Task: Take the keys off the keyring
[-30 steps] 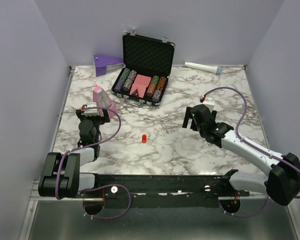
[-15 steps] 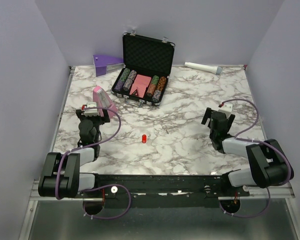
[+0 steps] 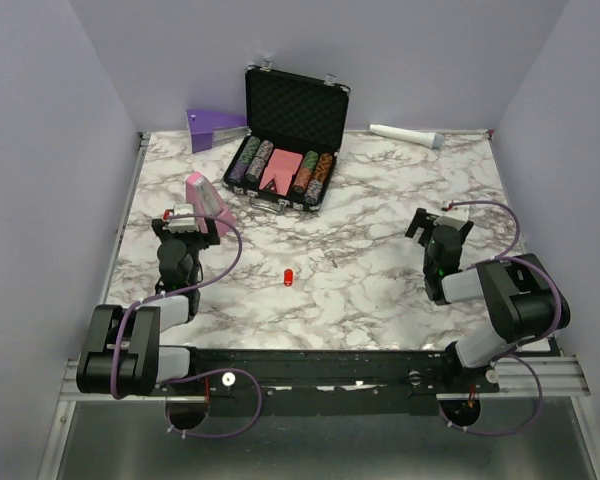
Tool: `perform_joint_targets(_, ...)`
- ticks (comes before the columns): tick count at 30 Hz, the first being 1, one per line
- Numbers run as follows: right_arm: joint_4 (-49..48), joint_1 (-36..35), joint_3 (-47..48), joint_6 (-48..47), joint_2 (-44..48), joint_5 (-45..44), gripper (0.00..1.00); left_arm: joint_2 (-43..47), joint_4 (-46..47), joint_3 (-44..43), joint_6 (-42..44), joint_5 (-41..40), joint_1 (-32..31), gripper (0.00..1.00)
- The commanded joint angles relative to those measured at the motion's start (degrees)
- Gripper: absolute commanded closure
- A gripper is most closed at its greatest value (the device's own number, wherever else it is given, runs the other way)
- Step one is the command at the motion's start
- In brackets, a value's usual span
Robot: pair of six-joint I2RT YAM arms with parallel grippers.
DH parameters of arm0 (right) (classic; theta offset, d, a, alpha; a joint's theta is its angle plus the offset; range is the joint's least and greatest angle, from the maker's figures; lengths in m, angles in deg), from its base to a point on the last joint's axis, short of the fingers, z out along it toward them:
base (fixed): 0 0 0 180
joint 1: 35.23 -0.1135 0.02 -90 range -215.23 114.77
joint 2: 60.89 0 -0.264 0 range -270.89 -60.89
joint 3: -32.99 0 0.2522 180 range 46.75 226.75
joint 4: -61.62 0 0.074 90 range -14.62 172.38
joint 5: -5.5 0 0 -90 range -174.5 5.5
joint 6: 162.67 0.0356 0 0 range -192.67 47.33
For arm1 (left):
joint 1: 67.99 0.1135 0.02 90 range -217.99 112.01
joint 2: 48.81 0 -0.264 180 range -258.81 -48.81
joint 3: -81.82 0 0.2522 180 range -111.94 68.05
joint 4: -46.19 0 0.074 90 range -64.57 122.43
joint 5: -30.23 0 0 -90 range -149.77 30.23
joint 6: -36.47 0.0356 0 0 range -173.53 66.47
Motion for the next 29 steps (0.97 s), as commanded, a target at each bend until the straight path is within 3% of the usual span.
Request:
perform_joint_targets(1,-5.3,2.7,-1.3,0.5,-0.2,7.0,0.00,-0.1,2.0,-0.6,-0.3,1.2,0.3,0.01)
perform_joint_targets(2,-7.7,3.8,-3.3,1.0,-0.2,9.3,0.00,-0.1,2.0,-0.6,-0.3,1.2,0.2,0.01)
perform_joint_targets(4,-23.8,4.6,-8.3,-0.9,-4.7,12.7,0.00,-0.2,1.9,-0.6,-0.3,1.3,0.2,0.01)
perform_joint_targets(6,-15.2,4.6,-7.2,1.1,-0.9,11.2,0.00,-0.1,1.9,-0.6,-0.3,1.2,0.3,0.01)
perform_joint_targets(8,-19.7,4.5,-6.6,-0.1,-4.1,9.4,0.00,-0.2,2.1,-0.6,-0.3,1.2,0.3,0.01)
perform_joint_targets(10,-12.1,4.5,-5.1,1.0,-1.5,10.0,0.00,-0.2,2.1,-0.6,-0.3,1.2,0.2,0.01)
perform_joint_targets(12,-18.2,4.5,-6.1,-0.1,-3.7,9.8,0.00,-0.1,1.9,-0.6,-0.3,1.2,0.2,0.01)
perform_joint_targets(15,-14.1,4.6,-5.5,0.7,-2.3,9.8,0.00,-0.1,2.1,-0.6,-0.2,1.2,0.3,0.01)
perform_joint_targets(17,-17.9,4.5,-6.2,-0.1,-3.5,9.9,0.00,0.0,2.0,-0.6,-0.3,1.2,0.2,0.01)
perform_joint_targets(29,-16.6,4.5,-5.9,0.2,-3.0,10.0,0.00,-0.1,2.1,-0.6,-0.3,1.2,0.2,0.01)
